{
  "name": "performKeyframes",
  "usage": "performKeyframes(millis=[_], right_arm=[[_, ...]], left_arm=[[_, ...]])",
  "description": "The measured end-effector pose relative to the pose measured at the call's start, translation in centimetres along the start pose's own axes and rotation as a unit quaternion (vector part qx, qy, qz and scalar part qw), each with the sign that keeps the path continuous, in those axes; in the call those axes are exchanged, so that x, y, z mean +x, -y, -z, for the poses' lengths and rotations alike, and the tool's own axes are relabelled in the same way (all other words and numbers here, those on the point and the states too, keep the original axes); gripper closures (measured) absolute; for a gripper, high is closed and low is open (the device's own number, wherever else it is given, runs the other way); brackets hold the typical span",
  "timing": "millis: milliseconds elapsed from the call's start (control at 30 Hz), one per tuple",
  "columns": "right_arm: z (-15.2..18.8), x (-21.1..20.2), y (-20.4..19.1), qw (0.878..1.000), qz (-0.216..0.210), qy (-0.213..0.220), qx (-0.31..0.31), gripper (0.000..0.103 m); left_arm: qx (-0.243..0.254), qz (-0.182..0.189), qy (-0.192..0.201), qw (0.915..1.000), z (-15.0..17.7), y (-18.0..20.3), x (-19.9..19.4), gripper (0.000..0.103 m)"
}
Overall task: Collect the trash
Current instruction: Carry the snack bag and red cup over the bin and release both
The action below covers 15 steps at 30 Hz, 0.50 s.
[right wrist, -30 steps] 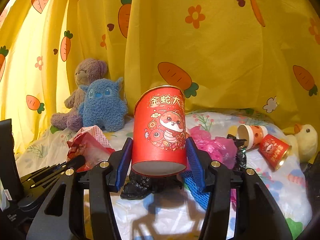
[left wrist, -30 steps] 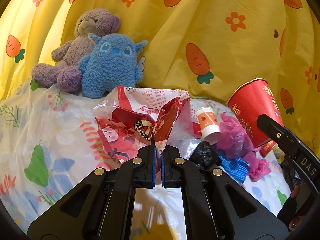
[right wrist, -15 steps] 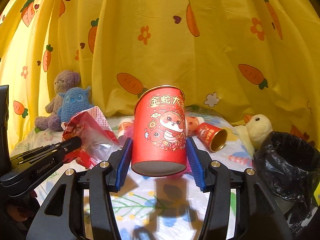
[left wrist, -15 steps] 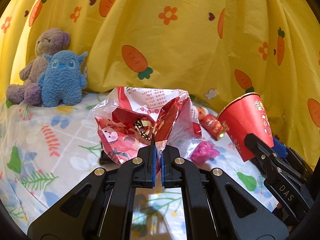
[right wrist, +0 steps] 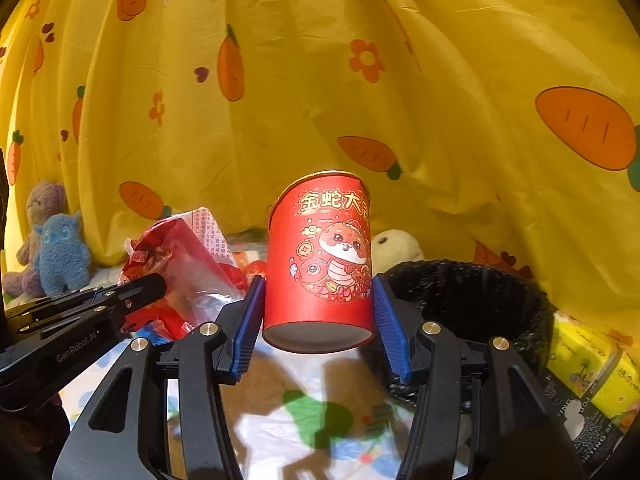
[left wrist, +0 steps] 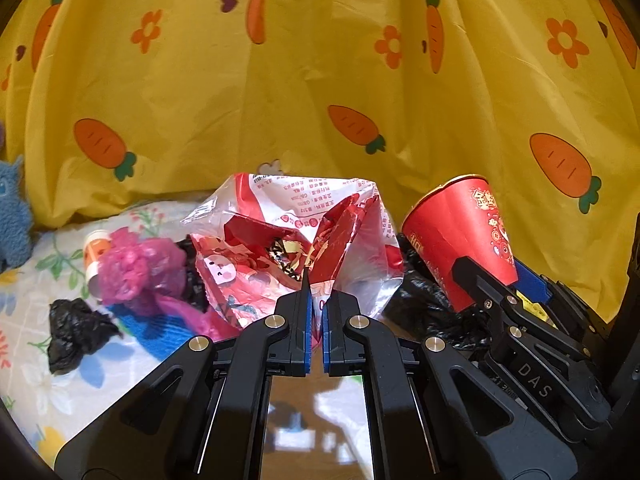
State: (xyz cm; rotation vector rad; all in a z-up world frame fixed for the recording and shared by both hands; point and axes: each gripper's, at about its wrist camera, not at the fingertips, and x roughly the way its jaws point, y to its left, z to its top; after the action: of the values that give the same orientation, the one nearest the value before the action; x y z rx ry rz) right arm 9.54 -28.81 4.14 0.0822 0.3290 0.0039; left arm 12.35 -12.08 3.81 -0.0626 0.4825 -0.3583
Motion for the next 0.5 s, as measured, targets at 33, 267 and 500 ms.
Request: performKeyframes(millis=[33,267,500], right_arm=[[-0.3,0.1,0.9,1.0,0.013,0.005,0.003,0.05],[-2.0,1.3,7.1,0.995,0.094,0.025,0.026,0.05],[-2.6,3.0,10.5,0.99,0.136,0.022,0.036,0.05]], left_arm=[[0.004,0.011,0.001,0.9999,-0.4,0.8,0.8,0.1],[0.03,0.067,-0.002,0.9973,-2.4,5.8,5.6,0.1],[0.045,0.111,-0.009,0.9928,-3.7,9.5,9.6,0.1]])
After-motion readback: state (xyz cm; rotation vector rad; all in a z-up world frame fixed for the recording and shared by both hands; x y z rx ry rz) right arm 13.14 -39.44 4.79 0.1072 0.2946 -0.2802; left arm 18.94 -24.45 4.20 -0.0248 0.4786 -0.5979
